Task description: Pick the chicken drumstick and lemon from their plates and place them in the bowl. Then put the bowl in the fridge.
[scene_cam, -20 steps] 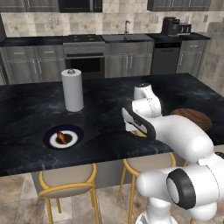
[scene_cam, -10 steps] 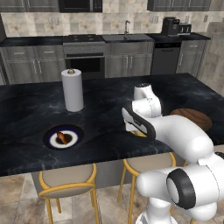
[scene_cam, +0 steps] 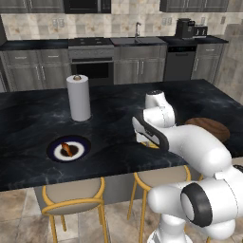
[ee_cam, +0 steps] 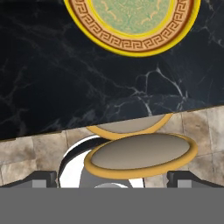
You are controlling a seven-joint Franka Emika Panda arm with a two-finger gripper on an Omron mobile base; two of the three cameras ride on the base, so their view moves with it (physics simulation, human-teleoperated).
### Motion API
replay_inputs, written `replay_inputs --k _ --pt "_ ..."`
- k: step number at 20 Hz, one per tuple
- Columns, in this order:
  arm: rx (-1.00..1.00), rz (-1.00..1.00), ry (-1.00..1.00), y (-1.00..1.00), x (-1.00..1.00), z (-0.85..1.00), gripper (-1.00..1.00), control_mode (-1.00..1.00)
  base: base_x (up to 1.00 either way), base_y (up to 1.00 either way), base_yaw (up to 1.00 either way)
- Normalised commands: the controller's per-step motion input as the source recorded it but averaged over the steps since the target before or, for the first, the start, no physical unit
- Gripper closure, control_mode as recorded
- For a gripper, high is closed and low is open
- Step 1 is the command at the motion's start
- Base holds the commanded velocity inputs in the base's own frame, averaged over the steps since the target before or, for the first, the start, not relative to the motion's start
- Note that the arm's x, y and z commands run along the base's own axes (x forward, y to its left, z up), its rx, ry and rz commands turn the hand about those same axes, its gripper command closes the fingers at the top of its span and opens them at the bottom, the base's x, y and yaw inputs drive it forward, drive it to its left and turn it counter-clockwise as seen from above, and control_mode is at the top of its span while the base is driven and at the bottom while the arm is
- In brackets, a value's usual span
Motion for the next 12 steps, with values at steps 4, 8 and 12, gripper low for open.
replay_inputs --k 4,8,12 --pt "0.00 0.00 0.00 0.00 0.00 0.00 -1.00 1.00 0.00 0.00 0.00" --pt "0.00 0.00 0.00 0.00 0.00 0.00 -1.00 1.00 0.00 0.00 0.00" --pt "0.00 0.00 0.00 0.00 0.00 0.00 -1.00 1.00 -0.15 0.33 -0.11"
